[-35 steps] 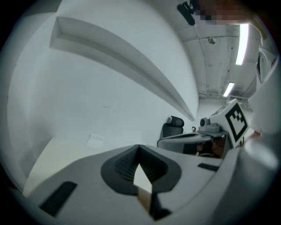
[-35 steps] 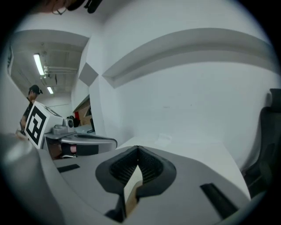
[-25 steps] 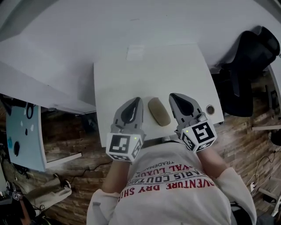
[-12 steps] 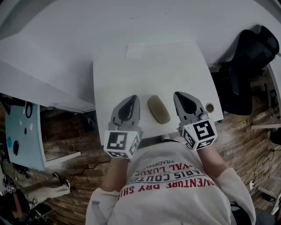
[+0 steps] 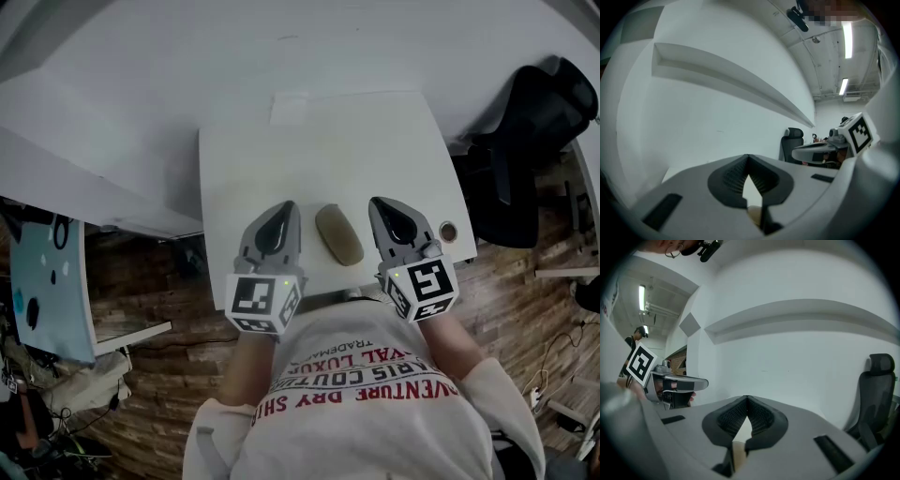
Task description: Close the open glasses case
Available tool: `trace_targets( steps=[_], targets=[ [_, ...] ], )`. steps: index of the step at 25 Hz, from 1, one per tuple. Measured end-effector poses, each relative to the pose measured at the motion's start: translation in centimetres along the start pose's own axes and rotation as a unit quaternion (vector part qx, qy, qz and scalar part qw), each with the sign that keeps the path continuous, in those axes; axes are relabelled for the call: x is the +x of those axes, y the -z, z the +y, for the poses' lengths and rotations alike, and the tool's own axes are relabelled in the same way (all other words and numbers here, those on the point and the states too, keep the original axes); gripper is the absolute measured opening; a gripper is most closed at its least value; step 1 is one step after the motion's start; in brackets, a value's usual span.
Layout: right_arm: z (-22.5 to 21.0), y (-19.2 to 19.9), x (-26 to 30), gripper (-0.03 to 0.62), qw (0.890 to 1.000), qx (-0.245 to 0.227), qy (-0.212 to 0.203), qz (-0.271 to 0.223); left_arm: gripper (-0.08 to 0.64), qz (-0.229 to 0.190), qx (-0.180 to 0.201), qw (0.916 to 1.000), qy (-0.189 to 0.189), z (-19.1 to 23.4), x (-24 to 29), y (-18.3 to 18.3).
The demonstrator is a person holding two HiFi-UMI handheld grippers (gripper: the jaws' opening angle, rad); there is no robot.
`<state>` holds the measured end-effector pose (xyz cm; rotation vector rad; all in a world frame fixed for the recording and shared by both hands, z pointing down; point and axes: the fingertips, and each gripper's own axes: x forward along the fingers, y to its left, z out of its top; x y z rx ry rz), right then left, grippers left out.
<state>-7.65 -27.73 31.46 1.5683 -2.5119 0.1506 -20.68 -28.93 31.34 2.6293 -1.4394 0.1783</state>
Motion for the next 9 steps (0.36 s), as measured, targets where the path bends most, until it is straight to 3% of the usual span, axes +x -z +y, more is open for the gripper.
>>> trace_targets(
  steps=[9],
  targets=[
    [-0.04,0.20,0.34,0.012,1.000,0.015,-0.003,0.002,-0.003,0.006,-0.001,1.0000,0.002,0.01,0.40,0.44]
  ],
)
